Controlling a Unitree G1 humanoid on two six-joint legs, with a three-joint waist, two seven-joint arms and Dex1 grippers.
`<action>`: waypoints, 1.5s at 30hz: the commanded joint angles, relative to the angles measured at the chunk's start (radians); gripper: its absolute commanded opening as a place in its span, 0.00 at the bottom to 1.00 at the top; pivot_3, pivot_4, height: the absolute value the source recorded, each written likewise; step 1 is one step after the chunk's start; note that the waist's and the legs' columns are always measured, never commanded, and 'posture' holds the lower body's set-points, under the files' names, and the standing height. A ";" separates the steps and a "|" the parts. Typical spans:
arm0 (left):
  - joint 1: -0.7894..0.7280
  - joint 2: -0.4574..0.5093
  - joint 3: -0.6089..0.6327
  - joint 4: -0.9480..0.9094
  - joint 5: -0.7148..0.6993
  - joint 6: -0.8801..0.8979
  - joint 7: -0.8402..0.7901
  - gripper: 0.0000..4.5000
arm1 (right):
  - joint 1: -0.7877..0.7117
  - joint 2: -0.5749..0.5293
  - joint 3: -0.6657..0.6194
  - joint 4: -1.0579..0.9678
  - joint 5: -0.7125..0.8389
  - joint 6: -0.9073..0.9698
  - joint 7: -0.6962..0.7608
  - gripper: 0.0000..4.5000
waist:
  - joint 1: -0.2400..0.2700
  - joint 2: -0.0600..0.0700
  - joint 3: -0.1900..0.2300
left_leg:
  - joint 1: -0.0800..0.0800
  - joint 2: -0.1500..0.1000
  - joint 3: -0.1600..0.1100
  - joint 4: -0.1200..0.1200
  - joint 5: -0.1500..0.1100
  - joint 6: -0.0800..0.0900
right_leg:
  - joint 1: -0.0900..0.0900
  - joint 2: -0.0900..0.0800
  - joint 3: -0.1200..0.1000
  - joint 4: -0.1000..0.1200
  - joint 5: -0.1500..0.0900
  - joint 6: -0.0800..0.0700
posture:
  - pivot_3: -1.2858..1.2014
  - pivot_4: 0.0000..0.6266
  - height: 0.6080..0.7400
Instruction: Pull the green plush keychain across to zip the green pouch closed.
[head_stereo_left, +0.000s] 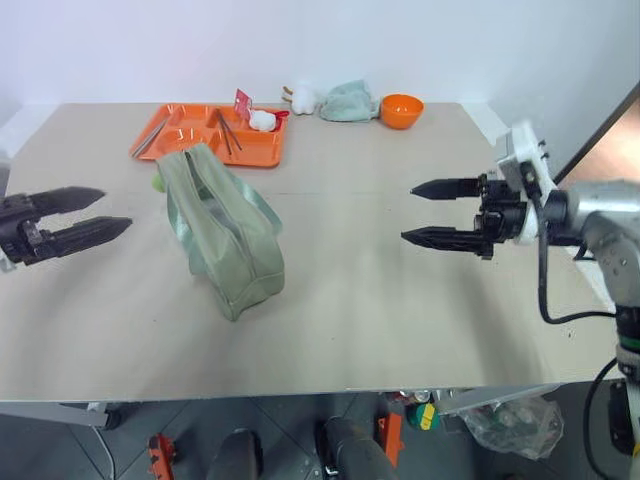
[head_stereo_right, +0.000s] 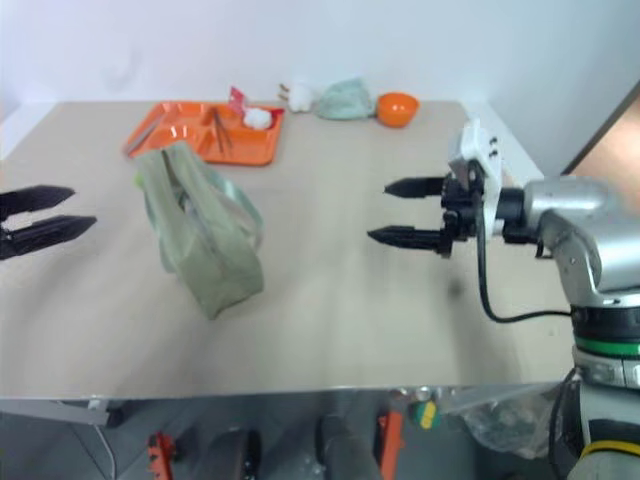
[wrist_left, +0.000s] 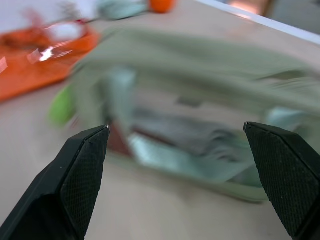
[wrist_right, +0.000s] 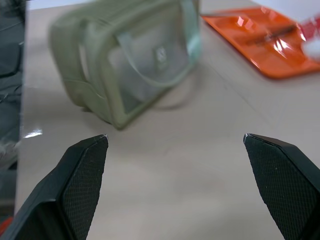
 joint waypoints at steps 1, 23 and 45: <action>-0.080 0.054 -0.079 -0.025 0.013 -0.020 -0.079 0.99 | -0.061 -0.023 0.031 -0.010 -0.002 -0.004 0.072 1.00 | 0.000 0.000 0.000 | 0.000 0.000 0.000 0.000 0.000 0.001 | 0.000 0.000 0.000 0.000 0.000 -0.001 | 0.52 0.24 1.00; -0.547 -0.016 -0.461 0.254 0.372 -0.417 -0.324 0.99 | 0.013 0.004 0.028 -0.073 -0.013 -0.007 0.040 1.00 | -0.002 0.000 0.000 | -0.011 -0.001 0.000 0.013 -0.001 0.001 | -0.014 0.003 0.002 0.017 -0.002 -0.002 | 0.52 0.24 1.00; -0.675 -0.054 -0.734 0.491 0.445 -0.835 -0.411 0.99 | 0.028 0.012 0.025 -0.101 -0.003 0.008 0.005 1.00 | 0.000 0.000 0.000 | -0.013 -0.001 0.000 0.018 -0.001 0.002 | -0.013 0.003 0.002 0.018 -0.001 0.000 | 0.52 0.24 1.00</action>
